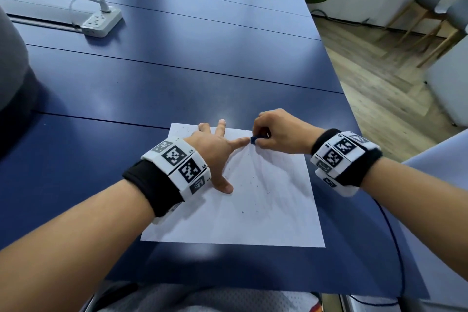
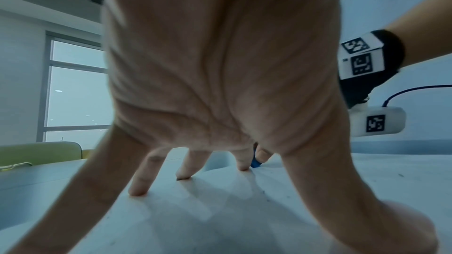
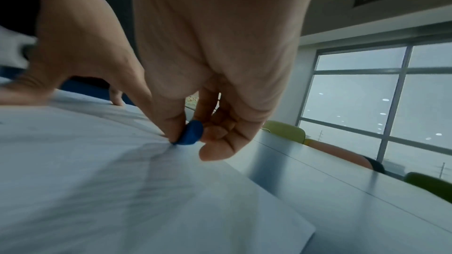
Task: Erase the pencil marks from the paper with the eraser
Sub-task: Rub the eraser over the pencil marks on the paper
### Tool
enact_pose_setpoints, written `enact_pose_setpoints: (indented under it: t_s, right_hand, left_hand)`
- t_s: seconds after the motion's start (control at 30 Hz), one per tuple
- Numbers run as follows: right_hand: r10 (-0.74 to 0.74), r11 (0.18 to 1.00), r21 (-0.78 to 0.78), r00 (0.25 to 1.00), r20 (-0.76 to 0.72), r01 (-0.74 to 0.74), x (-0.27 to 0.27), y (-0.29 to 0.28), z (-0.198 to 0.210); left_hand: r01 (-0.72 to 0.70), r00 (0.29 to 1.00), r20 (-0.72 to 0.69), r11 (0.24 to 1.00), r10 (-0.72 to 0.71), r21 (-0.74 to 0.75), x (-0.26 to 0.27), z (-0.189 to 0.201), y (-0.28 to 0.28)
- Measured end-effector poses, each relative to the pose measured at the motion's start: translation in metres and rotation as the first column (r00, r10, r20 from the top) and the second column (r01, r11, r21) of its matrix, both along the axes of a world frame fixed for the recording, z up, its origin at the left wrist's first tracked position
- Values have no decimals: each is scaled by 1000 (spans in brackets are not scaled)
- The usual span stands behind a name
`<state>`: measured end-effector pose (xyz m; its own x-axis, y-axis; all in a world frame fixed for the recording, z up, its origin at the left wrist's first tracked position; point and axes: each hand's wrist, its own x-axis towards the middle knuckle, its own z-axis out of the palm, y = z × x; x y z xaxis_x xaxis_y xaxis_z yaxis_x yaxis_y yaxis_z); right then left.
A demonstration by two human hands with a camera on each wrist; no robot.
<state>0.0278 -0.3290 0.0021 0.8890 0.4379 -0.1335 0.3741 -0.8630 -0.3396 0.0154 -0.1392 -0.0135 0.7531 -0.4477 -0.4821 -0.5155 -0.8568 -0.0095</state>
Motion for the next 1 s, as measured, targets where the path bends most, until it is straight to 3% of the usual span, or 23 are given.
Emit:
enact_pose_setpoints:
  t_s: [0.07,0.2,0.33,0.4,0.53,0.7,0.87,1.0]
  right_hand:
    - [41,999,3,999,-14,-41,1,-2,-1]
    - [157,983,-49,951,-266,-176,-13,-6,5]
    - [17,1000,7,994,-109,-17,4,-8,2]
    - [3,997,73,994,-106,5,1,-8,1]
    - [86,996,20,928,-361,-85,-11,-8,7]
    - [-57,993,95,982,-180,76,11,-13,4]
    - [39,999,-9,908,-417,-47,0,-13,9]
    - [-67,994,70,976,-206,83,13,-16,5]
  left_hand:
    - [6,1000,5,1000,-6,4,0,0,0]
    - [0,1000,-3,1000,0,-2,1,0,0]
    - [-3,1000,-7,1000,3,-6,0,0,0]
    - [-6,1000,-6,1000,6,-2,-1,0,0]
    - [-14,1000,-7,1000,14,8,-2,1,-1]
    - [-25,1000,-4,1000,25,4,-3,2,-1]
    - [-31,999,-14,999,31,21,-4,4,-2]
    - [-22,1000,-11,1000,23,18,-3,4,-2]
